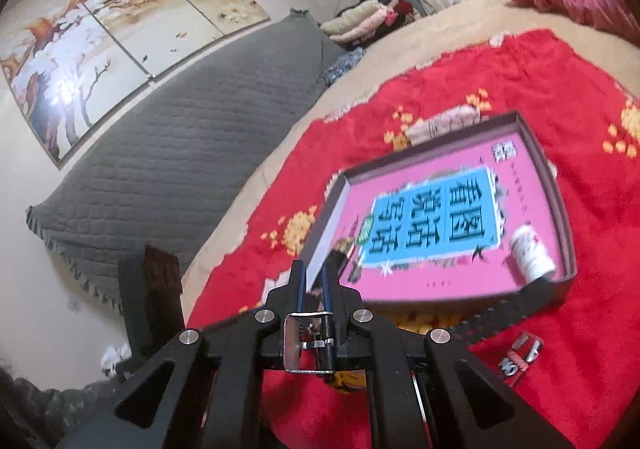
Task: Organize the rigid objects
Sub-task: 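Lift silver fitting off white cap with left tool while right lifts watch, then carry silver fitting over the grey box with left tool while right lowers watch inside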
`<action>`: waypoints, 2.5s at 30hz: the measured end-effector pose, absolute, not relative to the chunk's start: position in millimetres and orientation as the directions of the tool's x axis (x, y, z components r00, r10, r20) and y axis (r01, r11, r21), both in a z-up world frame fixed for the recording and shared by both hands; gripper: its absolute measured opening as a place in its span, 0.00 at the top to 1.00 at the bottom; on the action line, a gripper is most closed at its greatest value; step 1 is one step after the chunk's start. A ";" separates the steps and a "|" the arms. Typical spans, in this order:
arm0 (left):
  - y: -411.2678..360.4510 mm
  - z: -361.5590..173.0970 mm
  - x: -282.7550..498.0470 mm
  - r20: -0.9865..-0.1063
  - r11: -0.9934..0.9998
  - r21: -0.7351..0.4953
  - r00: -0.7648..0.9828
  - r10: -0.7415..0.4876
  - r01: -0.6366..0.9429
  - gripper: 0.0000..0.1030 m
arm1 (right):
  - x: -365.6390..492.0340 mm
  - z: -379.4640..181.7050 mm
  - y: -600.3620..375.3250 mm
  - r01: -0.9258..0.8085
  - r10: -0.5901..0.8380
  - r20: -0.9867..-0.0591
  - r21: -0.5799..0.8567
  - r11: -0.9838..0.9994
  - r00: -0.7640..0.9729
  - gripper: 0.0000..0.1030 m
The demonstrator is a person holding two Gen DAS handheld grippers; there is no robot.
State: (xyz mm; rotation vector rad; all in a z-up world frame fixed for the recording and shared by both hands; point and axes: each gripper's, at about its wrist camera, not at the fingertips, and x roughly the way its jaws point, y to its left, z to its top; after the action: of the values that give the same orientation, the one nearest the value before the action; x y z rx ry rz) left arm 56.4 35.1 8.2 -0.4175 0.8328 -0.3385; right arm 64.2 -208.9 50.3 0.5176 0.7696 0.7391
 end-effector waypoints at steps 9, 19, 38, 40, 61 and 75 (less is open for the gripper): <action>34.9 19.1 54.2 -0.621 0.881 -0.452 0.658 -0.425 0.142 0.57 | 71.3 77.8 -221.3 -0.389 0.726 -0.407 0.645 0.658 0.554 0.92; 24.3 25.0 55.2 -0.631 0.913 -0.378 0.677 -0.378 0.157 0.57 | 79.8 86.3 -220.5 -0.381 0.705 -0.407 0.629 0.678 0.581 0.92; 20.8 13.7 90.4 -0.638 0.942 -0.313 0.706 -0.306 0.125 0.57 | 102.5 87.1 -220.2 -0.329 0.655 -0.429 0.616 0.716 0.622 0.92; 20.3 9.9 92.9 -0.631 0.943 -0.299 0.711 -0.311 0.147 0.57 | 105.9 85.7 -221.5 -0.319 0.648 -0.433 0.616 0.720 0.626 0.92; 24.2 -13.1 106.6 -0.625 0.938 -0.278 0.703 -0.340 0.206 0.57 | 136.8 65.4 -201.7 -0.260 0.526 -0.536 0.494 0.830 0.661 0.92; 19.8 -20.9 109.1 -0.638 0.939 -0.264 0.690 -0.341 0.219 0.57 | 141.9 52.3 -190.4 -0.255 0.526 -0.557 0.491 0.833 0.643 0.92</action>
State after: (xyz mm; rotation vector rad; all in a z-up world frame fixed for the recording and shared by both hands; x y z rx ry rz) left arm 109.1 19.8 -20.9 -0.1726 0.7460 -0.3148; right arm 141.9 -190.4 52.3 0.3898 0.7499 0.4577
